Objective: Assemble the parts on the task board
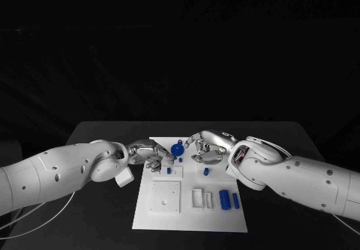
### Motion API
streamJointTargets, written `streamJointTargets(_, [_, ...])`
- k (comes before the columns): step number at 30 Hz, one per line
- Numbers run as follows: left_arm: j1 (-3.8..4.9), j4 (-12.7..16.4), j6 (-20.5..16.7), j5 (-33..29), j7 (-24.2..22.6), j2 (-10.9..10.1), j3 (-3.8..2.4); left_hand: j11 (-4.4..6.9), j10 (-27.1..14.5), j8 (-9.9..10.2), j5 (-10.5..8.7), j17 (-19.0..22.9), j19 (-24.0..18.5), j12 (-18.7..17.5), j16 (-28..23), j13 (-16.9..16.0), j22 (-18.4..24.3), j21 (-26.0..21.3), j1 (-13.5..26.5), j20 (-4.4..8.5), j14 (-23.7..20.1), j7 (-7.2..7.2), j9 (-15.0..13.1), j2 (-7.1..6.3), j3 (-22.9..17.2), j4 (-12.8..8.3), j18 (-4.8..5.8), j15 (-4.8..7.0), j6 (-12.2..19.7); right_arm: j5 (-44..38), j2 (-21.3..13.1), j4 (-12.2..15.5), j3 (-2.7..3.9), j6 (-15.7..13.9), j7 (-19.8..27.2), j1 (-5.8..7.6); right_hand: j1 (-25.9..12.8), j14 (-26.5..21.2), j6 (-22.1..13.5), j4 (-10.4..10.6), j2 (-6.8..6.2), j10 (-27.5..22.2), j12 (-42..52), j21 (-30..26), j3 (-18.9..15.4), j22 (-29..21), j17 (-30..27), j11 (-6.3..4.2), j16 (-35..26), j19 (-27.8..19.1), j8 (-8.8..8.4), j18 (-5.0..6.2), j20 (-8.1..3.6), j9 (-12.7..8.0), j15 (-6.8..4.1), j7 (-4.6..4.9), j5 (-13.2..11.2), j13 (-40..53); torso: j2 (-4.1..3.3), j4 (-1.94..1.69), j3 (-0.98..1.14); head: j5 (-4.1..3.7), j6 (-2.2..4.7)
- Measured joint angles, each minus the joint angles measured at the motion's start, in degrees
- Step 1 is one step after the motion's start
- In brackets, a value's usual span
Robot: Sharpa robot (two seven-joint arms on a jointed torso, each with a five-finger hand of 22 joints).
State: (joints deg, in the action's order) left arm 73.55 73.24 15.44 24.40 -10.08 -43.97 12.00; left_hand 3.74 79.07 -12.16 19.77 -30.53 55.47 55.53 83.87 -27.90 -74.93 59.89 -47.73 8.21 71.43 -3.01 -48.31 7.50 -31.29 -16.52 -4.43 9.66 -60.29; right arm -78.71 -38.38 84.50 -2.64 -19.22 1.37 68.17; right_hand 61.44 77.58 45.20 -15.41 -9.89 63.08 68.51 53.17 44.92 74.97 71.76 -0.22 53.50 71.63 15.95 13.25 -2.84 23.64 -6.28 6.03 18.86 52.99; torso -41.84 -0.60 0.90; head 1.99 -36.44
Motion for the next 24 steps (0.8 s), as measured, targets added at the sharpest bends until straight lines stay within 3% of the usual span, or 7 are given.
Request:
streamJointTargets(2, [0.00,0.05,0.28,-0.38,-0.10,0.00,0.00,0.08,-0.10,0.00,-0.10,-0.04,0.00,0.11,0.00,0.00,0.00,0.00,0.24,0.00,-0.02,0.01,-0.20,0.24,-0.06,0.06,0.08,0.01,0.00,-0.61,0.03,0.40,-0.04,0.08,-0.26,-0.02,0.00,0.00,-0.24,-0.07,0.00,0.00,0.01,0.46,0.13,0.00,0.17,0.00,0.18,-0.07,0.00,-0.01,-0.07,0.00,0.00,-0.18,0.00,0.35,0.00,-0.01,0.01,-0.03,0.08])
streamJointTargets(3, [0.00,0.09,0.38,-0.53,-0.13,0.00,0.00,0.08,-0.31,0.00,-0.30,-0.09,0.00,0.11,0.00,-0.06,0.00,0.00,0.45,0.00,-0.09,0.03,-0.27,0.45,-0.06,0.08,0.64,0.07,0.03,-0.96,0.03,0.60,-0.05,0.09,-0.40,-0.03,0.00,0.00,-0.42,0.02,0.00,0.00,0.04,0.76,0.34,0.00,0.26,0.00,0.44,-0.07,0.00,-0.01,-0.08,0.02,0.00,0.00,0.00,0.57,0.00,-0.01,0.01,-0.04,0.11])
streamJointTargets(12, [0.00,0.53,0.74,-1.39,-0.20,-0.01,0.01,0.00,-0.40,-0.33,-0.75,-0.15,0.01,0.11,0.00,-0.06,0.01,-0.22,1.58,-0.01,-0.14,0.12,-1.08,1.58,0.30,0.46,0.64,0.05,0.12,-2.21,0.54,2.09,-0.35,0.10,-0.88,-0.32,0.03,0.00,-0.46,0.16,0.02,0.00,0.05,1.64,0.47,-0.01,0.54,0.00,0.97,-0.18,0.00,-0.06,-0.37,0.19,0.01,0.04,0.00,1.47,-0.03,-0.02,0.01,0.03,0.13])
streamJointTargets(24, [0.00,0.64,0.91,-1.92,-0.13,0.03,0.01,0.00,-0.40,-0.30,-0.72,-0.20,0.01,0.11,0.00,-0.05,0.02,-0.22,2.10,-0.01,-0.50,0.23,-1.55,2.10,0.40,0.53,0.64,0.06,0.23,-2.84,0.90,2.41,-0.49,-0.25,-1.03,-0.34,0.03,0.01,-0.67,0.15,0.02,0.00,0.05,2.26,0.79,-0.02,0.69,0.00,1.20,-0.41,0.00,-0.06,-0.55,0.24,0.01,-0.16,0.23,1.94,-0.03,-0.01,0.04,-0.04,0.04])
